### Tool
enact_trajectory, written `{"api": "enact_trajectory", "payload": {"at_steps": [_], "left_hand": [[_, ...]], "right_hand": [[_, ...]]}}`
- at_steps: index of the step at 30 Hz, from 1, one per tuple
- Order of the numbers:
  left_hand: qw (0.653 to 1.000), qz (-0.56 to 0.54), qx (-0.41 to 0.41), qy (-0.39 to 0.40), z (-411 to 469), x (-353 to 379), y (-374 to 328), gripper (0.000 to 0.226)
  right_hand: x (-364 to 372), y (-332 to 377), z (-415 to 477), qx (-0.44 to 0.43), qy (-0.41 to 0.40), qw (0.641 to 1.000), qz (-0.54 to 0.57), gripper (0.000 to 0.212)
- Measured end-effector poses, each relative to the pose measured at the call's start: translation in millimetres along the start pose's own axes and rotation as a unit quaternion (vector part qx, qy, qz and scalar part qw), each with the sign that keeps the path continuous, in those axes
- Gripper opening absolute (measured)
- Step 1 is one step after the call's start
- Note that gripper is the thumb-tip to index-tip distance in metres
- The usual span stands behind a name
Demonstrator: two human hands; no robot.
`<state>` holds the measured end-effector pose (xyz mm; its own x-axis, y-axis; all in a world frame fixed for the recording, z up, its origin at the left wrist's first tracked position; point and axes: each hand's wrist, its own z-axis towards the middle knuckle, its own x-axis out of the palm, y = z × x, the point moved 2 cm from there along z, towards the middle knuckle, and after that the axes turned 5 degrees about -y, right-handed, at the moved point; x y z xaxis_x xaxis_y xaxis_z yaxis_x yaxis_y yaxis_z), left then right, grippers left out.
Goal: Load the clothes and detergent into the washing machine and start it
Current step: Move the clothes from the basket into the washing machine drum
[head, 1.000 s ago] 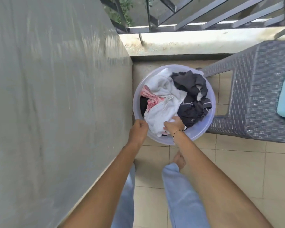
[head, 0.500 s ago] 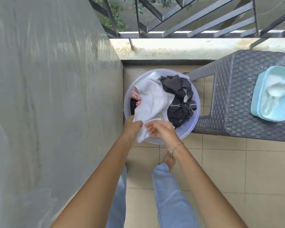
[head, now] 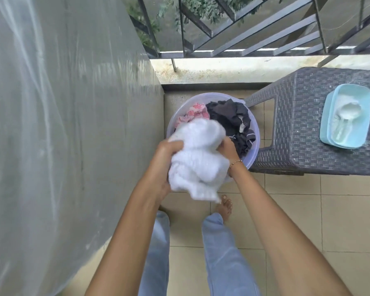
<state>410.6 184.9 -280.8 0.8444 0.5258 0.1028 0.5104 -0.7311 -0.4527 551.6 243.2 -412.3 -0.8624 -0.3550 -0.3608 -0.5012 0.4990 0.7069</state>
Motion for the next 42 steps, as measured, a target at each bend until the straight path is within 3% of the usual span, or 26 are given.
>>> {"api": "enact_trajectory", "payload": {"at_steps": [2, 4, 7, 10, 14, 18, 21, 25, 28, 32, 34, 37, 38, 42], "left_hand": [[0.992, -0.03, 0.072, -0.098, 6.3, -10.0, -0.1, 0.018], [0.979, -0.005, 0.151, -0.138, 17.3, -18.9, 2.3, 0.027], [0.973, 0.052, 0.203, -0.098, 25.7, -19.8, 7.0, 0.062], [0.952, 0.158, 0.26, -0.044, 19.6, -7.4, 7.5, 0.068], [0.957, 0.159, 0.24, -0.033, -2.4, 7.1, -1.6, 0.098], [0.958, 0.08, 0.268, -0.064, -35.9, 9.9, -31.3, 0.074], [0.955, 0.044, 0.288, -0.06, -72.1, 15.3, -59.4, 0.061], [0.948, 0.001, 0.317, -0.015, -126.8, 25.2, -94.7, 0.048], [0.934, 0.003, 0.356, -0.006, -164.7, 22.4, -113.8, 0.041], [0.908, 0.004, 0.415, -0.053, -208.9, -4.1, -145.5, 0.041], [0.885, 0.059, 0.452, -0.096, -226.5, -24.2, -164.4, 0.041], [0.867, 0.113, 0.467, -0.129, -243.3, -61.5, -190.2, 0.039], [0.867, 0.109, 0.466, -0.138, -246.2, -73.3, -198.3, 0.04], [0.863, 0.059, 0.48, -0.144, -258.4, -135.7, -227.7, 0.039]], "right_hand": [[-4.9, 3.4, -5.3, 0.042, -0.049, 0.988, 0.143, 0.029], [-8.1, 5.9, -15.8, 0.051, -0.078, 0.967, 0.236, 0.015], [-11.6, 16.4, -34.5, 0.045, -0.06, 0.949, 0.305, 0.025], [-17.4, 31.2, -50.8, 0.033, -0.003, 0.93, 0.365, 0.018], [-24.1, 69.7, -75.0, 0.019, 0.075, 0.883, 0.463, 0.028], [-37.1, 118.1, -101.7, -0.018, 0.093, 0.911, 0.402, 0.033], [-56.0, 141.8, -114.5, -0.03, 0.054, 0.924, 0.378, 0.042], [-73.6, 168.1, -140.0, 0.02, 0.075, 0.939, 0.335, 0.065], [-81.7, 192.9, -165.7, 0.041, 0.121, 0.924, 0.36, 0.071], [-80.2, 250.1, -197.3, -0.035, 0.191, 0.879, 0.435, 0.066], [-71.0, 279.2, -204.4, -0.068, 0.206, 0.884, 0.413, 0.064], [-44.5, 320.4, -213.7, -0.095, 0.206, 0.902, 0.367, 0.102], [-36.0, 330.6, -212.2, -0.108, 0.203, 0.903, 0.363, 0.103], [11.6, 376.6, -214.2, -0.139, 0.189, 0.91, 0.342, 0.036]]}}
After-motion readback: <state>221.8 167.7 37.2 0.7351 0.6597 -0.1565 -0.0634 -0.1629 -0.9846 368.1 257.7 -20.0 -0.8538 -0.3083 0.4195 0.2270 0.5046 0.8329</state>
